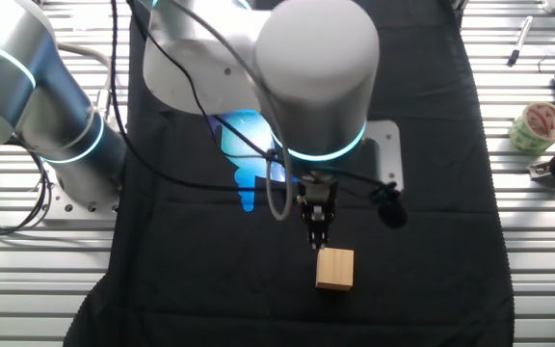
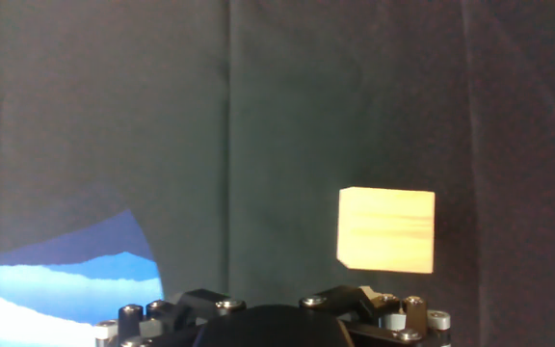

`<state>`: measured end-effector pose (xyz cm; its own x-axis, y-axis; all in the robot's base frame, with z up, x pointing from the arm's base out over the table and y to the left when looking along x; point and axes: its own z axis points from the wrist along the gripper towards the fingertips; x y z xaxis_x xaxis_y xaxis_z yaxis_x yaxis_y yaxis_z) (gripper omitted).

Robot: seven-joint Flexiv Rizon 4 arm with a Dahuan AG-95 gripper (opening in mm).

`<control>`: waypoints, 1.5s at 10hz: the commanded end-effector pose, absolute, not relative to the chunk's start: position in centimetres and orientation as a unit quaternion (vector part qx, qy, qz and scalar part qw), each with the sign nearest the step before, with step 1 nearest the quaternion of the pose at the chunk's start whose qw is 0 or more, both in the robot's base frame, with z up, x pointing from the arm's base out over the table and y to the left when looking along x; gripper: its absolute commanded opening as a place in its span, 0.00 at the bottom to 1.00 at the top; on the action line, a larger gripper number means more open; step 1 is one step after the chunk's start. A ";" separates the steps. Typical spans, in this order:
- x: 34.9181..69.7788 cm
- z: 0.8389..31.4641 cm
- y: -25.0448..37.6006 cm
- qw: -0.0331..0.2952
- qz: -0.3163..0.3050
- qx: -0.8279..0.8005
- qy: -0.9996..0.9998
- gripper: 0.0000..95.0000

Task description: Pick up the small block on the left and move it to the right

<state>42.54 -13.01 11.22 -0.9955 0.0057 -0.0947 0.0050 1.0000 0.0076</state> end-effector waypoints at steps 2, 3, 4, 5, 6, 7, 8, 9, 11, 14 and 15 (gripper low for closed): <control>43.1 10.6 -14.1 0.051 0.008 -0.005 0.999 1.00; 43.3 10.4 -14.4 0.050 0.013 -0.007 0.999 1.00; 43.6 10.3 -14.7 0.050 0.017 -0.005 0.999 1.00; 43.7 10.2 -15.0 0.050 0.017 -0.006 0.999 1.00; 43.8 10.0 -15.3 0.052 0.018 -0.006 0.998 1.00; 43.7 9.8 -15.9 0.056 0.018 -0.010 0.998 1.00; 43.6 9.6 -16.4 0.059 0.016 -0.013 0.998 1.00; 43.5 9.4 -16.8 0.065 0.017 -0.016 0.998 1.00; 43.5 9.2 -17.4 0.068 0.022 -0.017 0.997 1.00; 43.9 9.4 -17.5 0.064 0.025 -0.017 0.997 1.00; 44.2 9.4 -17.6 0.064 0.027 -0.017 0.997 1.00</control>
